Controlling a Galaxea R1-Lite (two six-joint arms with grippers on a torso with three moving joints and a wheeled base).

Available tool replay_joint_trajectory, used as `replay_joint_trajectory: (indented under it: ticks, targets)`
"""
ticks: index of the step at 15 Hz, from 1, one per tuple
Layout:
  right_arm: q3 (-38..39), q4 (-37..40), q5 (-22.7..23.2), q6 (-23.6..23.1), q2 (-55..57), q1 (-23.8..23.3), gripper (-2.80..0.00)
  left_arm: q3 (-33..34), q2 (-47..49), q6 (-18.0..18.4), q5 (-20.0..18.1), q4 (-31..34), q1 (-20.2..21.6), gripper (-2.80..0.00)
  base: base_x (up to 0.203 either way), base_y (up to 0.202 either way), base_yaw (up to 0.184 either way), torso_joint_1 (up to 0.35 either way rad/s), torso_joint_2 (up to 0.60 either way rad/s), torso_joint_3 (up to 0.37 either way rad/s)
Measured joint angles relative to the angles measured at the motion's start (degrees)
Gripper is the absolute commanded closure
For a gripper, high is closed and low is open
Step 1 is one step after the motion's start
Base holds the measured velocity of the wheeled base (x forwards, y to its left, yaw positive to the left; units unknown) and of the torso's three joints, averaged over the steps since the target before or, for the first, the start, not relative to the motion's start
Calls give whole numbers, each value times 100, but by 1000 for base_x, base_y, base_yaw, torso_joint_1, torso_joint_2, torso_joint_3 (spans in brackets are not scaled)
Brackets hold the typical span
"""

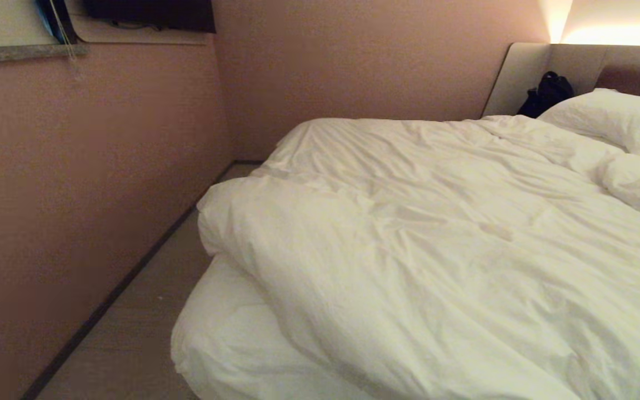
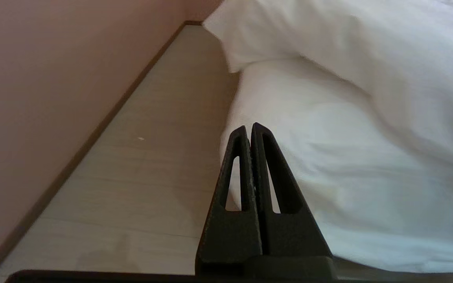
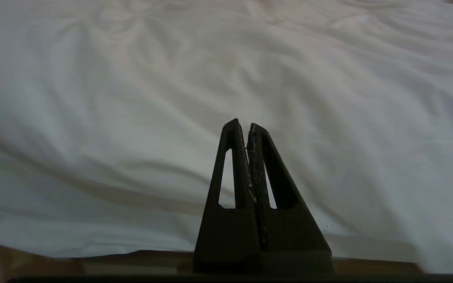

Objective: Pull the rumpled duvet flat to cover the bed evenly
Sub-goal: Hold the folded corner of the quilt

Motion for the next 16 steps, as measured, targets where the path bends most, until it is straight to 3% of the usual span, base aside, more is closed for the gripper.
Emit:
replay_joint_trajectory:
  ticks: [16]
  targets:
    - [0,0,1,1,0,0,0,0,0,-6,4,-2,0,0,0,196,0,3,2,3]
